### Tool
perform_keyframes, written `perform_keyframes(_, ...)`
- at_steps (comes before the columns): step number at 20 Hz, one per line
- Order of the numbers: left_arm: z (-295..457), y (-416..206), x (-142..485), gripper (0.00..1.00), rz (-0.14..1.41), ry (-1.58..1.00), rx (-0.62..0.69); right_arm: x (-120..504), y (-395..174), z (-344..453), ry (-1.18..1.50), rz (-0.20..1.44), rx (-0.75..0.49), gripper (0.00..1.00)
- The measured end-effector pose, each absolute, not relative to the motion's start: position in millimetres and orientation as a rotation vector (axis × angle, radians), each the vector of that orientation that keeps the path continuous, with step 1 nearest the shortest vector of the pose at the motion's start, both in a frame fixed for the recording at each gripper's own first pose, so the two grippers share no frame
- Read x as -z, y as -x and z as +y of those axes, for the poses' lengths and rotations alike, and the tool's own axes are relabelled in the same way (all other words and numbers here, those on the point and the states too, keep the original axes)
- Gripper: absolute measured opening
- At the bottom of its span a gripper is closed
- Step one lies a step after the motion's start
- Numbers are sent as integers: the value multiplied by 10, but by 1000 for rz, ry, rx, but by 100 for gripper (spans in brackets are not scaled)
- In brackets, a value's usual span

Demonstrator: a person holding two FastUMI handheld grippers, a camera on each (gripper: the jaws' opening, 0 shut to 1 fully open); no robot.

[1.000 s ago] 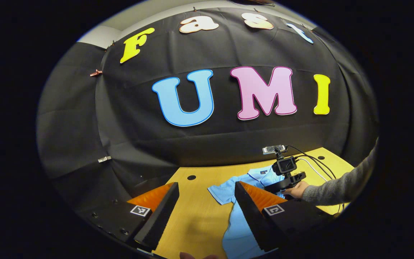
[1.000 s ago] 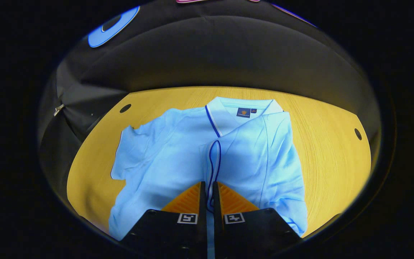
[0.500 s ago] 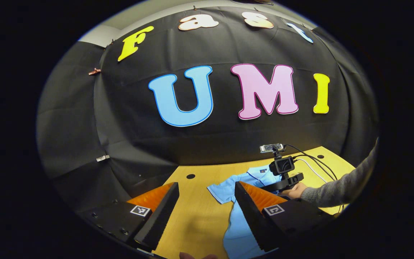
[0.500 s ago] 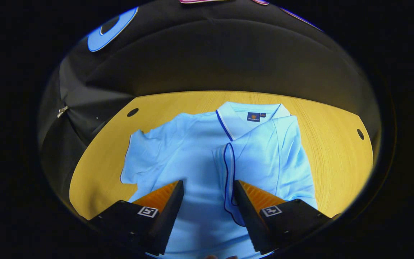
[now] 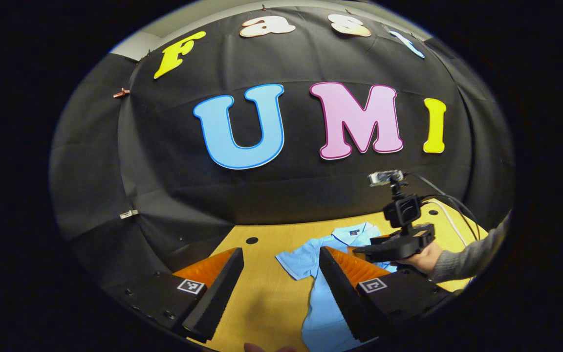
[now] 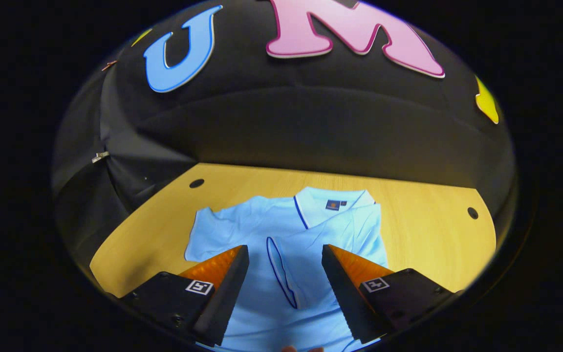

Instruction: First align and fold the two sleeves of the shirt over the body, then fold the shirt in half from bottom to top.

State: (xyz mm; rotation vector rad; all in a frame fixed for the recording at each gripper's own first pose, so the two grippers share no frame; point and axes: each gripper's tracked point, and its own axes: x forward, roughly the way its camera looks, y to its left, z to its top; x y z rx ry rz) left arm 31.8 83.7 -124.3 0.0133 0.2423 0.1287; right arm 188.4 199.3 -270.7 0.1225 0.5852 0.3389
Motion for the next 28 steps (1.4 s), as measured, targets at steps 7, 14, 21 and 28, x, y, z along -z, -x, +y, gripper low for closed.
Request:
perform_keyframes(7, 830, -1065, 1552, 99, 243, 32, -85, 1599, -1455, 1326, -112, 375, -310, 94)
perform_keyframes(14, 791, -1848, 2286, 99, 378, 47, -47, 945, -1000, 589, -119, 276, -199, 93)
perform_keyframes(21, 1020, -2391, 3094, 99, 568, 74, -134, 735, -679, 128, -134, 270, -117, 93)
perform_keyframes(28, 1149, -2562, 3782, 99, 759, 160, -211, 790, -507, 74, -142, 300, -112, 94)
